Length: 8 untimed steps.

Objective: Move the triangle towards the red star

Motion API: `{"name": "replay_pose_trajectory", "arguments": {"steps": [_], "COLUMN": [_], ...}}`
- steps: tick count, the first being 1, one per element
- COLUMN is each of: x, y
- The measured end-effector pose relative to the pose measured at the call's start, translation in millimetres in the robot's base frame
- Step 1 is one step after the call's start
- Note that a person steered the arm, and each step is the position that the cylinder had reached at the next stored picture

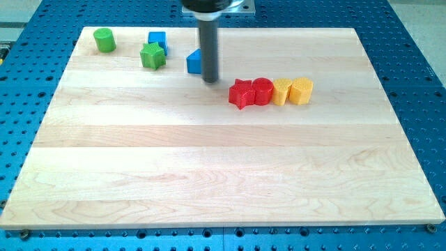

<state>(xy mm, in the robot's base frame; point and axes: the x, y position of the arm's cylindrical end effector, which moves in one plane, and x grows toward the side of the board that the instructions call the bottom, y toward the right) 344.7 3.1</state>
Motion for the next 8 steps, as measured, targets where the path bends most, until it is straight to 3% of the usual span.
{"name": "replay_pose_trajectory", "arguments": {"steps": [2, 5, 7, 8], "x": [1, 10, -46, -54], "y": [16, -88, -82, -58]}}
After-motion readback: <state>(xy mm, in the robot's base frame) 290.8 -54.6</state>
